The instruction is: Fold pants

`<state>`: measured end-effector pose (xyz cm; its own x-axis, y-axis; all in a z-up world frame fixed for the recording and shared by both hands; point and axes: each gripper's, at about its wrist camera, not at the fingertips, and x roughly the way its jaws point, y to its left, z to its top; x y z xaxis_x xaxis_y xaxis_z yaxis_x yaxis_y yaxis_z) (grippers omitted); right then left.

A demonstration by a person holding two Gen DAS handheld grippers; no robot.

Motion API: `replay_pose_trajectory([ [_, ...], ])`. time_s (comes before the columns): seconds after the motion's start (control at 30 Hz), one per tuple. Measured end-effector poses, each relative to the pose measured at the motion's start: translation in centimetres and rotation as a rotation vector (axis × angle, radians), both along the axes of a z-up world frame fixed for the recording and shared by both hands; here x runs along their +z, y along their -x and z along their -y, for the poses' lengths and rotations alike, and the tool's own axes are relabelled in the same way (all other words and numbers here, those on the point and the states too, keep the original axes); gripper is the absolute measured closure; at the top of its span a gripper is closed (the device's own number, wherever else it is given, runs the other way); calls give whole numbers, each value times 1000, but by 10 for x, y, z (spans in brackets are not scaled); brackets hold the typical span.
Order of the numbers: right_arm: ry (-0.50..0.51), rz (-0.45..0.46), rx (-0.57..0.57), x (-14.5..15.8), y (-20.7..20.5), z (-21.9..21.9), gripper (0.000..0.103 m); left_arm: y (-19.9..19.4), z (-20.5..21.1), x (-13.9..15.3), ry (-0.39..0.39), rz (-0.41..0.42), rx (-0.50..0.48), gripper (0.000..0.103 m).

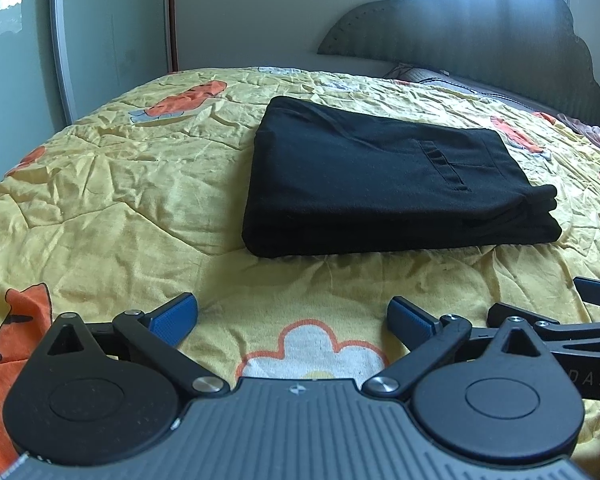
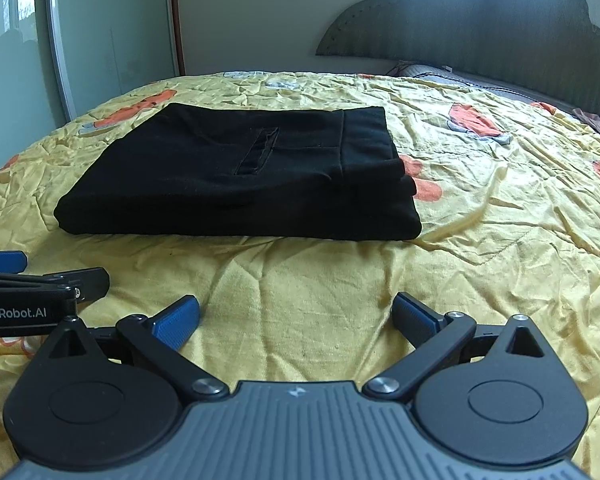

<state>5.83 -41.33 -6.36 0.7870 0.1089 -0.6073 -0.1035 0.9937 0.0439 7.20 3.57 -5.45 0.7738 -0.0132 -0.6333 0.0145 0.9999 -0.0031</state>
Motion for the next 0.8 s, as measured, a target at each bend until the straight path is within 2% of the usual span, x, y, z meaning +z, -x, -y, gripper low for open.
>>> replay_pose_trajectory([
  [0.8,0,0,0,0,0,0,0,0,1,0,-10,-3,-1,0],
])
